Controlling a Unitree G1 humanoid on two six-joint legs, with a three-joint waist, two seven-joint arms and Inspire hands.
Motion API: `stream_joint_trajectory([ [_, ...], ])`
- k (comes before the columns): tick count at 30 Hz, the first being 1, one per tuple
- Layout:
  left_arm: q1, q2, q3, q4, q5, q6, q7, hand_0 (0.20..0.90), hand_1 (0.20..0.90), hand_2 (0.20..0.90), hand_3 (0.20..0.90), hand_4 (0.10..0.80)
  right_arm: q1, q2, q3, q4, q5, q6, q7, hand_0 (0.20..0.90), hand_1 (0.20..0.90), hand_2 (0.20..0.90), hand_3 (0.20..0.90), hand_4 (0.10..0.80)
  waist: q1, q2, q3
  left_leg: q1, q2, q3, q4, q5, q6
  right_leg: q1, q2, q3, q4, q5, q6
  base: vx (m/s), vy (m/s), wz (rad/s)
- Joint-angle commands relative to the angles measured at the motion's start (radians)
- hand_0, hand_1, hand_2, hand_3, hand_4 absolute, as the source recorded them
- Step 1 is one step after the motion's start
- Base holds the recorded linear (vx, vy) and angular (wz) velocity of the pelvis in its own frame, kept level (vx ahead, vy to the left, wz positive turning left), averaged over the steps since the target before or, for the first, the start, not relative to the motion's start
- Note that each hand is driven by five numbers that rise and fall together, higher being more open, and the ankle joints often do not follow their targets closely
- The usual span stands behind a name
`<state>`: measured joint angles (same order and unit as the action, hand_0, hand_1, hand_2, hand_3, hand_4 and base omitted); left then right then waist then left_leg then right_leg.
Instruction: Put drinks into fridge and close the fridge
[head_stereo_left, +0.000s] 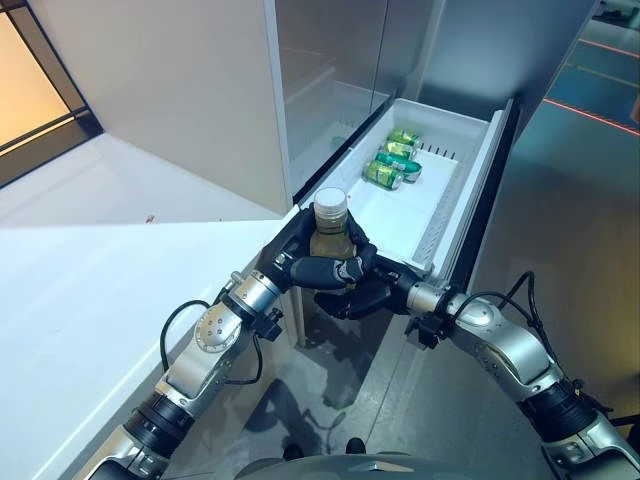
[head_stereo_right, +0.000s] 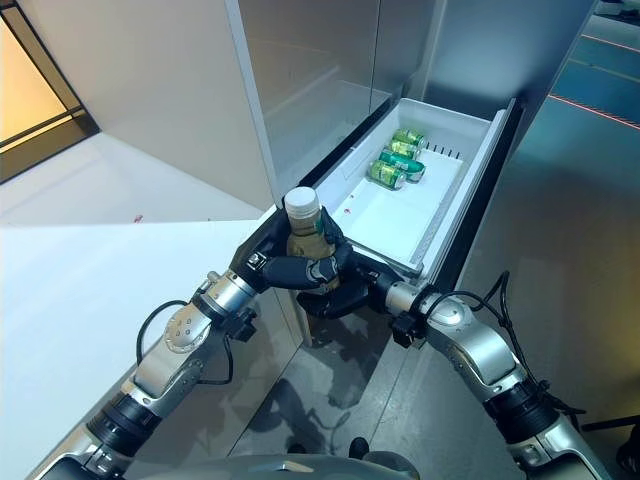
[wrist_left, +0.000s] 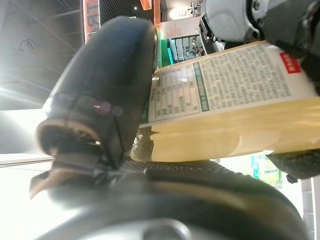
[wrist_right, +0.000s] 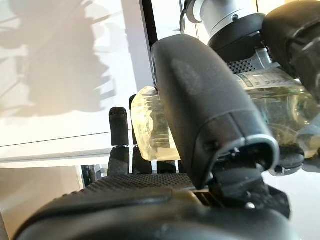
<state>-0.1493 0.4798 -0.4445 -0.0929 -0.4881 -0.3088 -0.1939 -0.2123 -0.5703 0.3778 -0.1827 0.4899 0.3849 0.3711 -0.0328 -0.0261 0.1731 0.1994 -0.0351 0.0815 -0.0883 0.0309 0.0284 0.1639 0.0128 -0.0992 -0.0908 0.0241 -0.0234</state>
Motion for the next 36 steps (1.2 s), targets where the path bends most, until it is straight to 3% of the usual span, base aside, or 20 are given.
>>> stream_joint_trajectory([
  [1, -0.187, -0.105, -0.111, -0.049, -0.031, -0.131, -0.088, 0.3, 0.3, 0.3, 0.2, 0.1, -0.212, 0.101, 0.041, -0.056, 0.058, -0.103, 0.042, 0.615, 0.615, 0.615, 0.568, 0.468, -0.006, -0.012, -0.071, -0.011, 0.003, 0.023, 0.01, -0.066, -0.001, -0.009, -0.001, -0.005, 0.049, -0.041, 0.065, 0.005, -0.01, -0.04],
  [2, -0.186, -0.105, -0.113, -0.047, -0.034, -0.134, -0.09, 0.3, 0.3, 0.3, 0.2, 0.1, -0.214, 0.102, 0.044, -0.054, 0.059, -0.105, 0.043, 0.794, 0.794, 0.794, 0.776, 0.676, -0.006, -0.012, -0.07, -0.011, 0.003, 0.022, 0.01, -0.066, -0.001, -0.009, -0.001, -0.006, 0.05, -0.041, 0.064, 0.0, 0.0, 0.0],
  [3, -0.185, -0.107, -0.117, -0.045, -0.035, -0.137, -0.088, 0.3, 0.3, 0.3, 0.2, 0.1, -0.214, 0.107, 0.047, -0.052, 0.058, -0.106, 0.04, 0.811, 0.811, 0.811, 0.796, 0.696, -0.006, -0.011, -0.071, -0.011, 0.003, 0.022, 0.011, -0.065, -0.001, -0.009, -0.001, -0.006, 0.05, -0.042, 0.064, 0.0, 0.0, 0.0],
  [5, -0.181, -0.107, -0.119, -0.046, -0.039, -0.139, -0.087, 0.3, 0.3, 0.3, 0.2, 0.1, -0.215, 0.108, 0.049, -0.05, 0.074, -0.1, 0.037, 0.9, 0.9, 0.9, 0.9, 0.8, -0.005, -0.011, -0.07, -0.011, 0.004, 0.022, 0.011, -0.065, -0.002, -0.009, -0.001, -0.008, 0.051, -0.043, 0.063, 0.0, 0.0, 0.0],
  [25, -0.181, -0.131, -0.151, -0.032, -0.046, -0.151, -0.072, 0.3, 0.3, 0.3, 0.2, 0.1, -0.202, 0.169, 0.056, -0.014, 0.22, -0.081, -0.017, 0.9, 0.9, 0.9, 0.9, 0.8, -0.001, -0.013, -0.067, -0.014, 0.004, 0.024, 0.011, -0.064, -0.003, -0.007, -0.004, -0.021, 0.046, -0.041, 0.065, 0.0, 0.0, 0.0],
  [26, -0.173, -0.132, -0.153, -0.026, -0.045, -0.153, -0.064, 0.3, 0.3, 0.3, 0.2, 0.1, -0.185, 0.187, 0.054, -0.005, 0.271, -0.085, -0.044, 0.3, 0.3, 0.3, 0.2, 0.1, 0.0, -0.012, -0.068, -0.015, 0.003, 0.025, 0.011, -0.063, -0.003, -0.007, -0.007, -0.026, 0.046, -0.041, 0.067, -0.003, 0.035, 0.01],
  [36, -0.17, -0.129, -0.155, -0.023, -0.03, -0.167, -0.043, 0.3, 0.3, 0.3, 0.2, 0.1, -0.176, 0.193, 0.045, 0.002, 0.27, -0.105, -0.07, 0.3, 0.3, 0.3, 0.2, 0.1, 0.001, -0.009, -0.07, -0.016, 0.002, 0.027, 0.008, -0.062, -0.002, -0.009, -0.011, -0.036, 0.046, -0.041, 0.067, -0.005, 0.007, 0.02],
])
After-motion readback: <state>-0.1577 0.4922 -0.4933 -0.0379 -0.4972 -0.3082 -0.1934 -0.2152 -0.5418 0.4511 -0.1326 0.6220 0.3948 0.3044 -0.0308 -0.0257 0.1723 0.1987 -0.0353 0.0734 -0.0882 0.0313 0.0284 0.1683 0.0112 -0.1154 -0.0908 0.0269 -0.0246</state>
